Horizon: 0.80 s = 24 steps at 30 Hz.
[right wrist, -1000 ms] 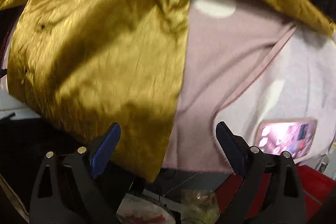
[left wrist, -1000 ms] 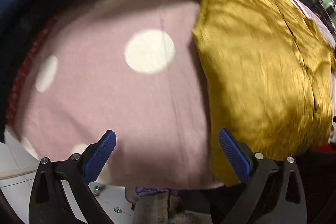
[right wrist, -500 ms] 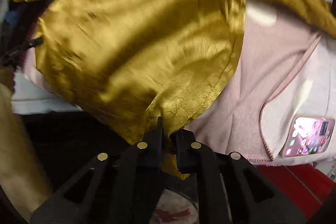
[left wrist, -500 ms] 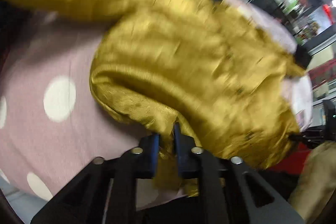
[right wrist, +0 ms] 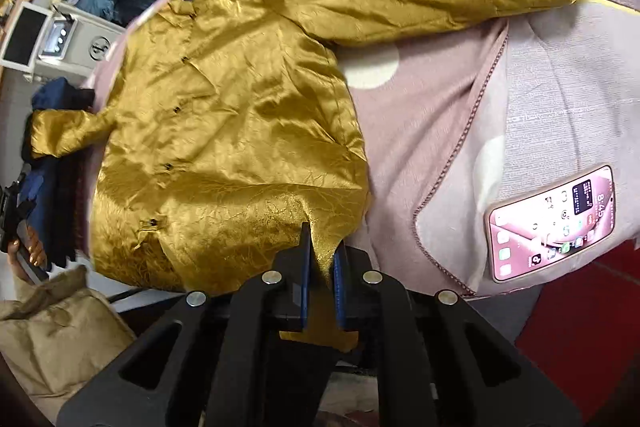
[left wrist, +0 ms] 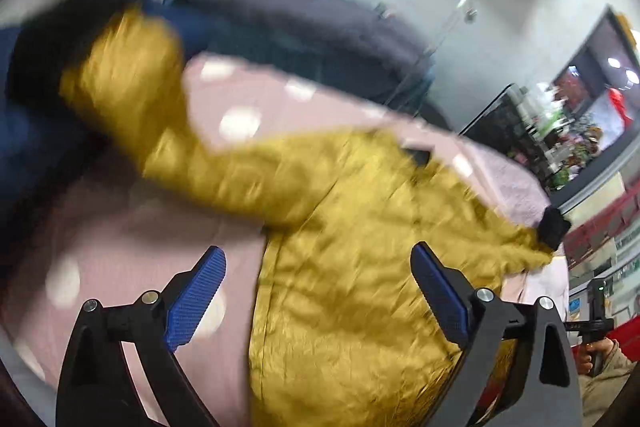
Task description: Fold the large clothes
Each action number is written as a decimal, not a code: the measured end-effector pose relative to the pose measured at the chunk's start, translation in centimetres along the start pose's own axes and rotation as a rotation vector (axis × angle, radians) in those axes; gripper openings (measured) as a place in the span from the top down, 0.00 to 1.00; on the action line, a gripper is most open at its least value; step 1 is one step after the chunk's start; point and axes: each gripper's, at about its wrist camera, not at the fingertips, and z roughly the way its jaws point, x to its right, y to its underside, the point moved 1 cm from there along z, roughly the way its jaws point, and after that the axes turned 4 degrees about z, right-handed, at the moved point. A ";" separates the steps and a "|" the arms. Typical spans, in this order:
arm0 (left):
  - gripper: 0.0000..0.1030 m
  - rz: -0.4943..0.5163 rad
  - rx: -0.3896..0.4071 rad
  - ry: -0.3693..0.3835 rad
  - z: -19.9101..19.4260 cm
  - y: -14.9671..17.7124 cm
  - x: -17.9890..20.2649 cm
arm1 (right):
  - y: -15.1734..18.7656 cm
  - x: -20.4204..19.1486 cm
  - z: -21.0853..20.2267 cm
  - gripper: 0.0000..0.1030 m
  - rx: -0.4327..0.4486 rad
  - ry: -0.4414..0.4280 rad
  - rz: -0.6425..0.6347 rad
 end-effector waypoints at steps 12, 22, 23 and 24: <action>0.11 -0.123 -0.402 -0.037 9.4 15.1 -5.4 | -0.3 0.4 3.2 0.91 -0.058 0.080 0.011; 0.91 -0.058 -0.337 0.200 4.7 10.8 -2.0 | 1.7 -0.4 2.7 0.91 -0.272 -0.205 -0.038; 0.91 -0.044 -0.324 0.205 3.0 10.0 -2.6 | 2.3 -0.3 2.8 0.90 -0.313 -0.212 -0.048; 0.91 -0.039 -0.326 0.205 2.1 9.7 -3.2 | 3.2 0.1 3.3 0.90 -0.367 -0.209 -0.050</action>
